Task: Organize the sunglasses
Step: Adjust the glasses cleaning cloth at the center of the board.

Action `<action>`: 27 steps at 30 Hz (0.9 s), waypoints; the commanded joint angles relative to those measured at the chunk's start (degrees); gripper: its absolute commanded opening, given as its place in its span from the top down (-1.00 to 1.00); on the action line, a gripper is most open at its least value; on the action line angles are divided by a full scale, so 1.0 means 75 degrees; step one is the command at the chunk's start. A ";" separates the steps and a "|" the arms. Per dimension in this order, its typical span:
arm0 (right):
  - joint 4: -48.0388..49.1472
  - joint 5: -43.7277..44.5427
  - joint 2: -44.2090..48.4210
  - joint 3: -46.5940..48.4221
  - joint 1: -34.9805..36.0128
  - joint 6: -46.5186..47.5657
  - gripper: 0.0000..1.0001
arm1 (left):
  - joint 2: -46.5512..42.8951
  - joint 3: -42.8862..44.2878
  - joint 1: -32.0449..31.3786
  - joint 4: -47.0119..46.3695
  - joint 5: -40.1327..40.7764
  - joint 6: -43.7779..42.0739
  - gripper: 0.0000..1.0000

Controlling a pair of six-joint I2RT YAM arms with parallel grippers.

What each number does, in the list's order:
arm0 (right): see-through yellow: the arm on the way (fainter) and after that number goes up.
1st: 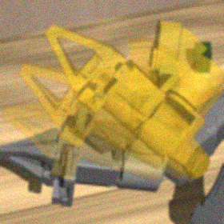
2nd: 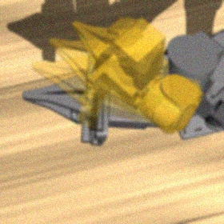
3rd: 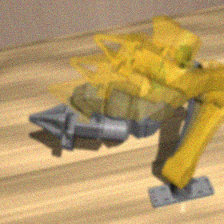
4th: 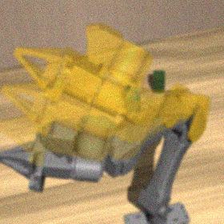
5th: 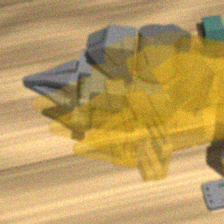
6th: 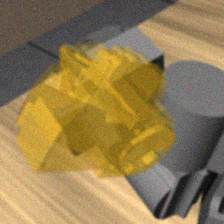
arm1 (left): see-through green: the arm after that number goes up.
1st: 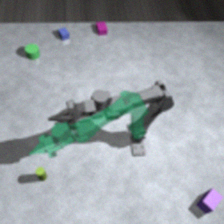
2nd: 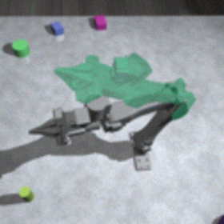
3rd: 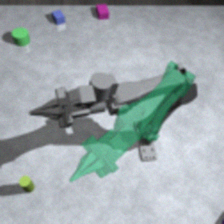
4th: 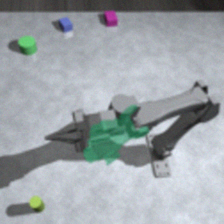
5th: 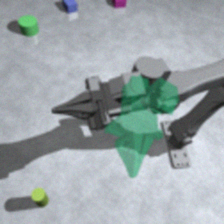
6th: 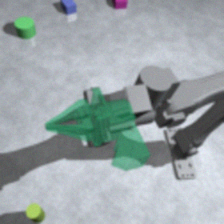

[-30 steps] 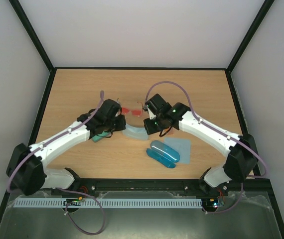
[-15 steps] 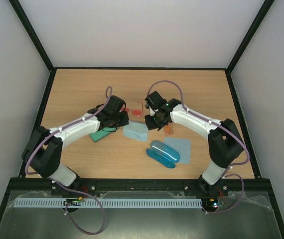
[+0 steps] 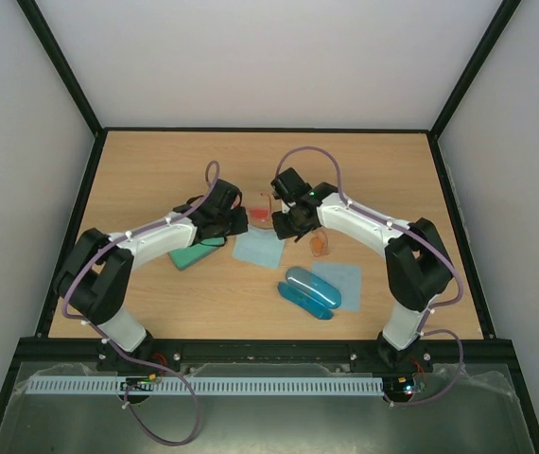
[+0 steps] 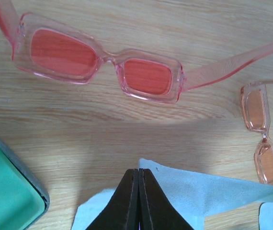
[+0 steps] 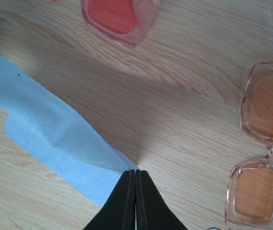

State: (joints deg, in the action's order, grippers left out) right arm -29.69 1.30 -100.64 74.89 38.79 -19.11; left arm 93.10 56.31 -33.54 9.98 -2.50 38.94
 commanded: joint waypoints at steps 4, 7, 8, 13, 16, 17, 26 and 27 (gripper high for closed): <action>-0.0038 -0.0039 -0.0044 -0.0009 -0.0032 0.0069 0.97 | 0.0064 -0.0162 0.0107 -0.0358 0.0131 -0.0097 0.95; 0.0101 -0.0269 0.0002 -0.0291 -0.0027 0.0026 0.97 | 0.0067 -0.0425 0.0106 -0.0580 0.0102 -0.0068 0.95; 0.0143 -0.0344 0.0011 -0.0391 -0.0027 0.0010 0.97 | 0.0076 -0.0506 0.0101 -0.0640 0.0100 -0.0051 0.95; 0.0396 -0.0583 0.0104 -0.0796 -0.0029 -0.0100 0.97 | 0.0046 -0.0813 0.0103 -0.0908 0.0064 0.0003 0.95; 0.0454 -0.0700 0.0122 -0.0930 -0.0027 -0.0112 0.97 | 0.0053 -0.0914 0.0107 -0.0954 0.0076 0.0008 0.95; 0.0477 -0.0730 0.0118 -0.0969 -0.0016 -0.0122 0.97 | 0.0055 -0.0930 0.0110 -0.0967 0.0076 0.0008 0.95; 0.0547 -0.0882 0.0024 -0.1108 0.0269 -0.0155 0.97 | 0.0020 -0.1170 0.0102 -0.1049 0.0105 0.0051 0.95; 0.0563 -0.0873 0.0015 -0.1131 0.0303 -0.0174 0.97 | 0.0020 -0.1187 0.0101 -0.1059 0.0110 0.0053 0.95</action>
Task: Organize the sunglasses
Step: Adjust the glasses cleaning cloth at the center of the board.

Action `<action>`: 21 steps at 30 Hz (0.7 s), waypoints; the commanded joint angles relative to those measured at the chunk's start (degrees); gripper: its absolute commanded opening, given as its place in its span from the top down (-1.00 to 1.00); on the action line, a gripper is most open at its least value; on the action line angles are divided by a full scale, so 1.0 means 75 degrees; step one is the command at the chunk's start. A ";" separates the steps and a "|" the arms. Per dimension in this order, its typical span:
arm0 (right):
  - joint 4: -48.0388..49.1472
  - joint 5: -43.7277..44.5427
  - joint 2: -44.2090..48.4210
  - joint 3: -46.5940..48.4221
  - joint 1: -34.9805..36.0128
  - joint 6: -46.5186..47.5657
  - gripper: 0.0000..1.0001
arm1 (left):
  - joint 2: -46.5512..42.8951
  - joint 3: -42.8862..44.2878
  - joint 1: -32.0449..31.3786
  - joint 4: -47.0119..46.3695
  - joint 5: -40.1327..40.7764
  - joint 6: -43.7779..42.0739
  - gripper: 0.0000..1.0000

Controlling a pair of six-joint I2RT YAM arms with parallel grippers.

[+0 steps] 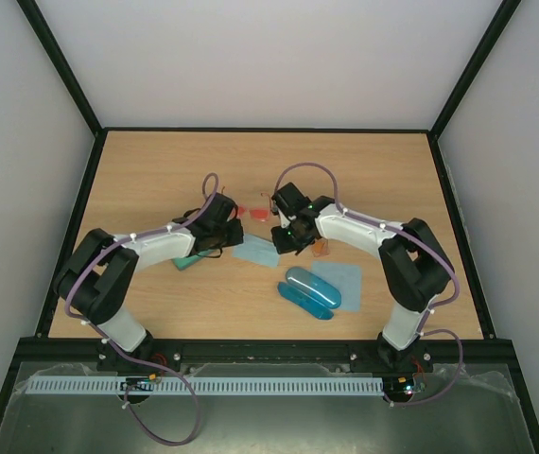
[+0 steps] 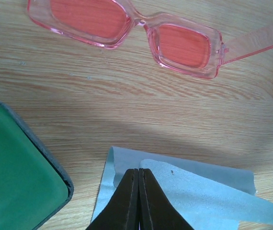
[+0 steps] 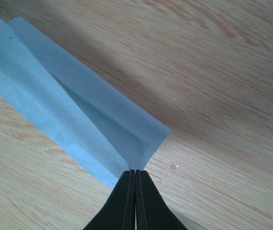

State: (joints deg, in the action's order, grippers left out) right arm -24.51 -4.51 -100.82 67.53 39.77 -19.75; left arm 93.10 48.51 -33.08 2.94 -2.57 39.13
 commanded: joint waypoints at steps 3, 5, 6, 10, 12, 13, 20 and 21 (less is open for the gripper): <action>-0.0078 -0.0114 0.0009 -0.0207 0.0279 -0.0152 0.97 | 0.0038 -0.0211 0.0042 -0.0145 0.0132 0.0010 0.95; -0.0057 -0.0116 -0.0025 -0.0236 0.0343 -0.0176 0.97 | 0.0044 -0.0257 0.0040 -0.0163 0.0131 0.0014 0.95; -0.0054 -0.0102 -0.0029 -0.0252 0.0368 -0.0185 0.97 | 0.0044 -0.0287 0.0034 -0.0177 0.0131 0.0007 0.95; -0.0035 -0.0064 -0.0074 -0.0301 0.0427 -0.0200 0.97 | 0.0044 -0.0346 0.0044 -0.0203 0.0131 0.0002 0.95; -0.0039 -0.0038 -0.0070 -0.0319 0.0426 -0.0192 0.97 | 0.0026 -0.0380 0.0043 -0.0205 0.0123 0.0008 0.95; -0.0047 -0.0032 -0.0074 -0.0323 0.0438 -0.0191 0.97 | 0.0021 -0.0403 0.0030 -0.0215 0.0120 0.0017 0.95; -0.0058 0.0039 -0.0107 -0.0344 0.0439 -0.0168 0.97 | 0.0026 -0.0513 0.0006 -0.0248 0.0084 0.0047 0.95; -0.0058 0.0048 -0.0114 -0.0344 0.0440 -0.0168 0.97 | 0.0021 -0.0515 0.0006 -0.0251 0.0084 0.0050 0.95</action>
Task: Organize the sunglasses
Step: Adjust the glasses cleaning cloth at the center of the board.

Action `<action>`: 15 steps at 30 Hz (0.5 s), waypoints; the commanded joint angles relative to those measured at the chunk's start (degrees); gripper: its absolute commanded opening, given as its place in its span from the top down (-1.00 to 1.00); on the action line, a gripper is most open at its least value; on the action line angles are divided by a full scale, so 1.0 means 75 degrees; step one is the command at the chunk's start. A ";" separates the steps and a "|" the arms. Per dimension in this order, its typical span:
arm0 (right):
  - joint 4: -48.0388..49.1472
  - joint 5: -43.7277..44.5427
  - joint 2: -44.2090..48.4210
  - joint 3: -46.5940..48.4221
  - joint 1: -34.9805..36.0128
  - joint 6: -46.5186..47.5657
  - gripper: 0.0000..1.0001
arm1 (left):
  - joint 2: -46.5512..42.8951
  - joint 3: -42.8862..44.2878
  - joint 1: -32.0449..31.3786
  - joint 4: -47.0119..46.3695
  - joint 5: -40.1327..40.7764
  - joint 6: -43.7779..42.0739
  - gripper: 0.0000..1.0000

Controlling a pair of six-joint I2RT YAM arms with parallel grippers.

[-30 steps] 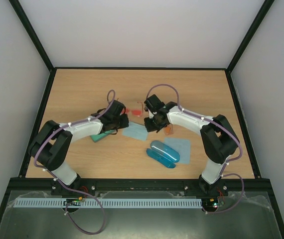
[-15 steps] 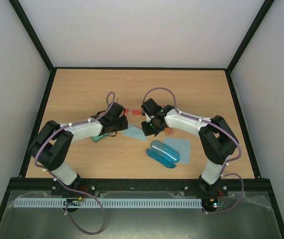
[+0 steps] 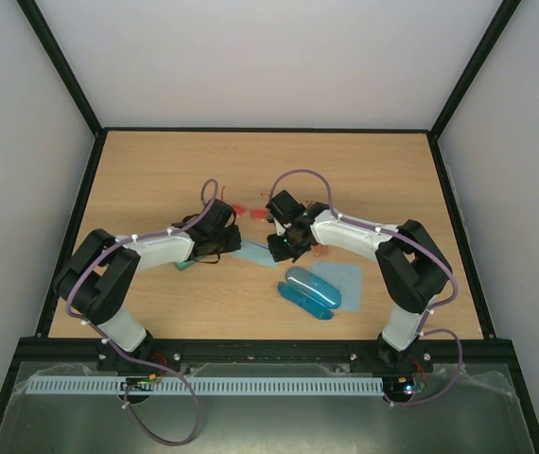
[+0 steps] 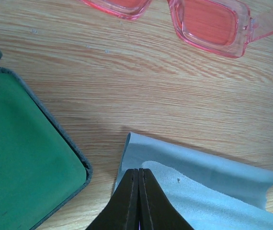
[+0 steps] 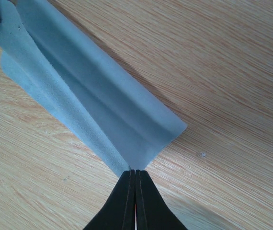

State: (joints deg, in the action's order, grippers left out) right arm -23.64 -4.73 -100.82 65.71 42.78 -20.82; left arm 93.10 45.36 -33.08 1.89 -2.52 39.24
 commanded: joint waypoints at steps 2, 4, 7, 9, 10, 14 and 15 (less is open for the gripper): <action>-0.0182 0.0080 -0.0103 -0.0107 0.0036 -0.0014 0.97 | 0.0009 -0.0104 -0.0006 -0.0100 0.0088 0.0037 0.95; -0.0192 0.0102 -0.0105 -0.0113 0.0037 -0.0009 0.97 | -0.0003 -0.0105 -0.0010 -0.0081 0.0079 0.0038 0.95; -0.0179 0.0109 -0.0104 -0.0147 0.0029 -0.0001 0.97 | -0.0003 -0.0086 -0.0041 -0.0062 0.0078 0.0032 0.95; -0.0172 0.0072 -0.0119 -0.0161 0.0041 -0.0005 0.97 | -0.0003 -0.0101 -0.0044 -0.0059 0.0079 0.0031 0.95; -0.0166 0.0069 -0.0126 -0.0176 0.0048 -0.0012 0.97 | -0.0013 -0.0107 -0.0050 -0.0048 0.0079 0.0031 0.95; -0.0133 0.0068 -0.0171 -0.0185 0.0049 -0.0002 0.97 | -0.0006 -0.0105 -0.0066 0.0002 0.0088 0.0014 0.95; -0.0130 0.0074 -0.0181 -0.0184 0.0058 -0.0002 0.97 | -0.0008 -0.0107 -0.0066 0.0013 0.0090 0.0004 0.95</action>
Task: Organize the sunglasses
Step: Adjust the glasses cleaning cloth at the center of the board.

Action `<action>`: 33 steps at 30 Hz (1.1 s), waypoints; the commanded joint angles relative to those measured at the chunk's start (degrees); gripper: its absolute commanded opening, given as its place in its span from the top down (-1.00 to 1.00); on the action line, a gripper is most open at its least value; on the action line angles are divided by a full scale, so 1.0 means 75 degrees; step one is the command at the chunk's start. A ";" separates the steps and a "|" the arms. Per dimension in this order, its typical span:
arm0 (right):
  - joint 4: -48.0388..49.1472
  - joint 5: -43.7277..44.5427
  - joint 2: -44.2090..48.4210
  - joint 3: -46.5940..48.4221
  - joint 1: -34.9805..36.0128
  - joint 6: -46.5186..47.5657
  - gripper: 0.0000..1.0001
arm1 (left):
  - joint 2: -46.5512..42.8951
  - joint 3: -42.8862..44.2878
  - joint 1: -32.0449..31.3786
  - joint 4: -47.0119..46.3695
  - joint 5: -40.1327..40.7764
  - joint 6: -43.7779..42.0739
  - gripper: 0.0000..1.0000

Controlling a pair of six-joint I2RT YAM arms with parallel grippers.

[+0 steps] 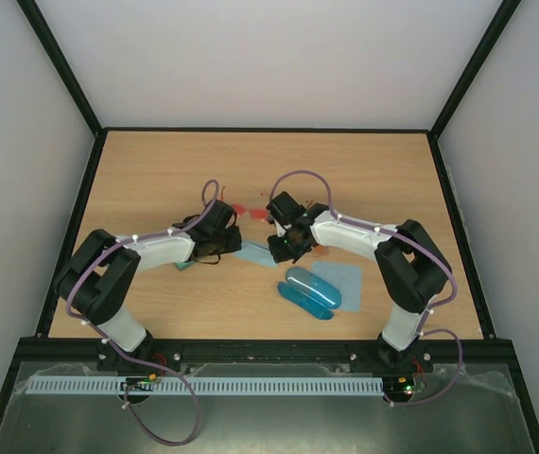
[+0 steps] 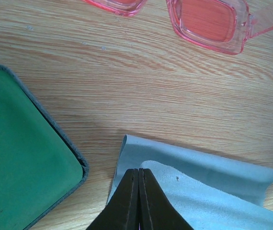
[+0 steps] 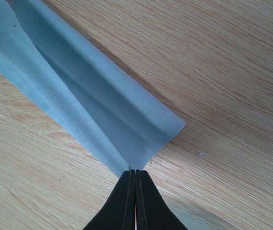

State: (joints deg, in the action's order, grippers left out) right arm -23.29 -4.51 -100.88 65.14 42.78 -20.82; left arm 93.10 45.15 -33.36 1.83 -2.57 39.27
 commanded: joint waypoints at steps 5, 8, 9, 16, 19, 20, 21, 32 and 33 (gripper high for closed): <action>-0.0170 0.0028 -0.0225 -0.0087 0.0060 0.0010 0.97 | -0.0017 -0.0095 -0.0038 0.0070 0.0123 -0.0019 0.95; -0.0166 0.0017 -0.0250 -0.0074 0.0060 0.0022 0.97 | -0.0003 -0.0112 -0.0037 0.0084 0.0120 -0.0032 0.95; -0.0169 0.0016 -0.0256 -0.0079 0.0061 0.0022 0.97 | 0.0007 -0.0113 -0.0036 0.0085 0.0120 -0.0037 0.95; -0.0165 0.0010 -0.0337 -0.0083 0.0069 0.0057 0.97 | 0.0044 -0.0137 -0.0046 0.0085 0.0110 -0.0054 0.95; -0.0163 -0.0035 -0.0349 -0.0073 0.0071 0.0067 0.97 | 0.0032 -0.0147 -0.0045 0.0103 0.0117 -0.0054 0.95; -0.0164 -0.0048 -0.0356 -0.0073 0.0083 0.0073 0.97 | 0.0032 -0.0142 -0.0049 0.0108 0.0119 -0.0053 0.95; -0.0169 -0.0064 -0.0354 -0.0065 0.0075 0.0080 0.97 | 0.0031 -0.0148 -0.0051 0.0117 0.0120 -0.0051 0.95; -0.0173 -0.0138 -0.0326 -0.0101 0.0172 0.0136 0.91 | -0.0069 -0.0220 -0.0057 0.0159 0.0109 -0.0032 0.93; -0.0166 -0.0137 -0.0321 -0.0103 0.0182 0.0139 0.91 | -0.0082 -0.0239 -0.0062 0.0156 0.0108 -0.0016 0.93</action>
State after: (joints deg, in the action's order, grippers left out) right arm -22.79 -4.95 -102.76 65.06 43.51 -20.51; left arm 93.10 44.82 -33.52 2.09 -2.52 39.18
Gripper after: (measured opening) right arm 0.040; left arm 0.034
